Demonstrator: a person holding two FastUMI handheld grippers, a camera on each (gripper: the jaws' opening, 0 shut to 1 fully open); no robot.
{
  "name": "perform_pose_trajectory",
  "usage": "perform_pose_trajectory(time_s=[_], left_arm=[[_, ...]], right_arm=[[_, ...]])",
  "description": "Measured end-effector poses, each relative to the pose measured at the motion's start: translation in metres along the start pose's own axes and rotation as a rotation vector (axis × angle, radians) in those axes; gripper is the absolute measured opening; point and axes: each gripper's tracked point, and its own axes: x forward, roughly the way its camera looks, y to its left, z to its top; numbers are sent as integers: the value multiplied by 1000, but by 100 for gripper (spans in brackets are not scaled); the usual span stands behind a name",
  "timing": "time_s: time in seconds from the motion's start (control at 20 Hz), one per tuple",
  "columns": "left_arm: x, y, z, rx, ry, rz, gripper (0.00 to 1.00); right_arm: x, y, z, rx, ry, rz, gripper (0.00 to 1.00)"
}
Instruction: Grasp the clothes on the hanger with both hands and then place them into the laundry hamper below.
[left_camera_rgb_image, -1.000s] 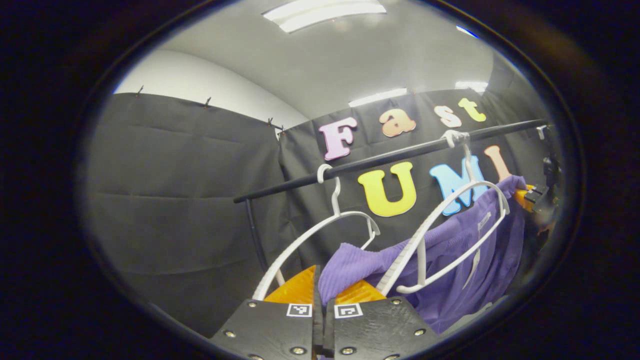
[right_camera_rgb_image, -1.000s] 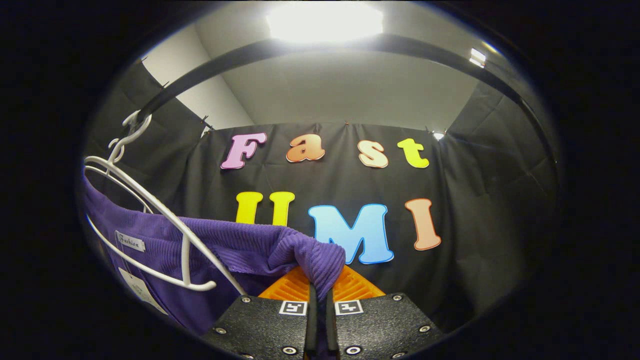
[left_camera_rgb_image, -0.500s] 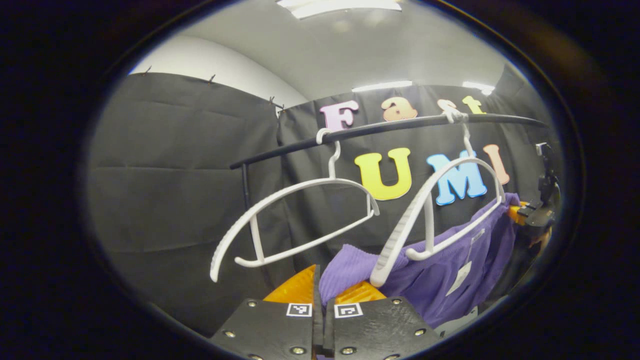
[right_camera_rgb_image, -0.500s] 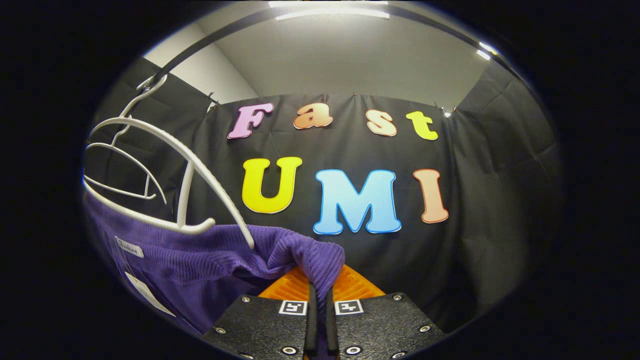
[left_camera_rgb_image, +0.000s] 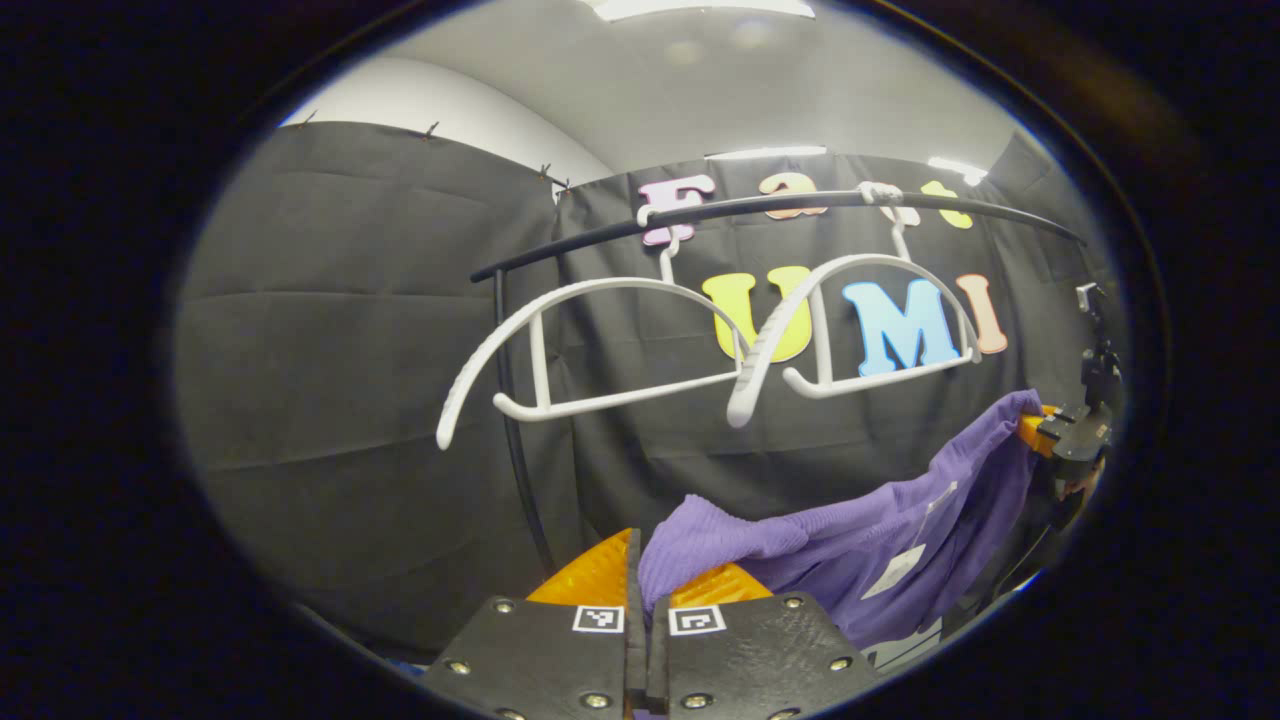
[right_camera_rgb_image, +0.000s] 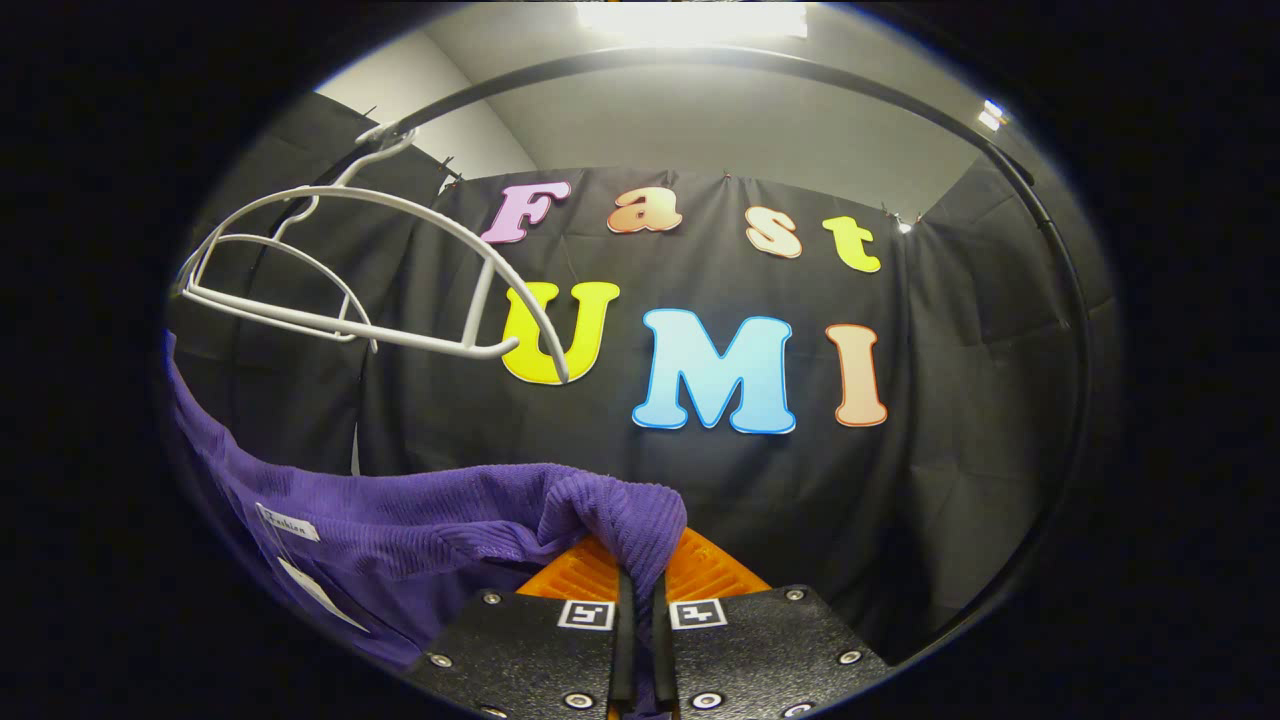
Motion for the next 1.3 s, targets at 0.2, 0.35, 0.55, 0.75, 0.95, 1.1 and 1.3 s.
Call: perform_pose_trajectory(time_s=[0.2, 0.35, 0.55, 0.75, 0.95, 1.1, 1.3], left_arm=[[-23, -9, 7, -4, -42, -43, 1], [-44, -12, 20, -2, -72, -79, 6], [-68, -13, 35, -27, -105, -138, 1], [-102, -15, 49, -37, -142, -198, 1], [-132, -26, 55, -44, -164, -268, 6], [-146, -36, 51, -44, -169, -319, 1], [-168, -42, 40, -63, -169, -386, 6]], right_arm=[[-43, 0, 11, 27, 3, -26, 6], [-79, 3, 35, 60, -30, -42, 6], [-122, 15, 66, 70, -62, -49, 6], [-170, 31, 92, 94, -88, -52, 6], [-214, 49, 105, 121, -103, -45, 6], [-241, 67, 110, 133, -104, -34, 6], [-270, 92, 111, 129, -93, -15, 6]])
